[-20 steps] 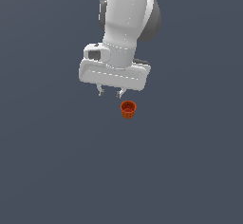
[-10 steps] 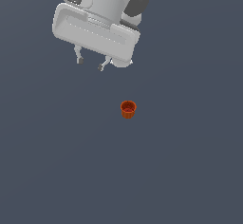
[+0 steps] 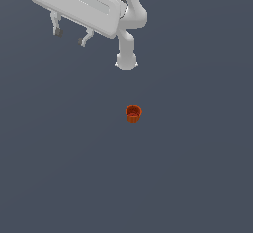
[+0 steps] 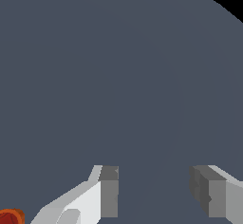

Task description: Pick up the object and move it to a goal position.

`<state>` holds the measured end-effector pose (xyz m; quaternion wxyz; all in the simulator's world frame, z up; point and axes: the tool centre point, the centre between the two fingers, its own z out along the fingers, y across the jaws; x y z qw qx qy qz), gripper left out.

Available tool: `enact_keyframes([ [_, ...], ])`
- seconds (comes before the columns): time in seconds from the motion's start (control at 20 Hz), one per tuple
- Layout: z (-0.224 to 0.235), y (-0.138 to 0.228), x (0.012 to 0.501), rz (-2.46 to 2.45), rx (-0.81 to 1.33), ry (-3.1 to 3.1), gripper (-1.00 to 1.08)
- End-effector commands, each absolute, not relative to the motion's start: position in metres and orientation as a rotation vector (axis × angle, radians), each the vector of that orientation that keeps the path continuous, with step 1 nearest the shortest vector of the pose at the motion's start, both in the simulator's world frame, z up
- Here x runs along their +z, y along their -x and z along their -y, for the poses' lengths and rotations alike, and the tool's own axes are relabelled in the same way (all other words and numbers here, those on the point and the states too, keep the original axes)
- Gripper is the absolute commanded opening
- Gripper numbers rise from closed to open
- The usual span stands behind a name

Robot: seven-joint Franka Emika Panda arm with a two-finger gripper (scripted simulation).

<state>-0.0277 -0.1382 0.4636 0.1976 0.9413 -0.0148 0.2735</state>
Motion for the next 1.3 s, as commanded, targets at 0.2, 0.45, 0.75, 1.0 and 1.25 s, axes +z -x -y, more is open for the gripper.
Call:
enact_keyframes([
  [0.2, 0.172, 0.046, 0.475, 0.078, 0.857, -2.616, 0.28],
  [0.45, 0.193, 0.056, 0.466, 0.099, 0.911, -2.627, 0.28],
  [0.75, 0.211, 0.062, 0.435, 0.11, 0.957, -2.666, 0.28],
  [1.0, 0.215, 0.063, 0.394, 0.104, 0.98, -2.719, 0.28],
  [1.25, 0.206, 0.061, 0.343, 0.081, 0.989, -2.788, 0.28],
])
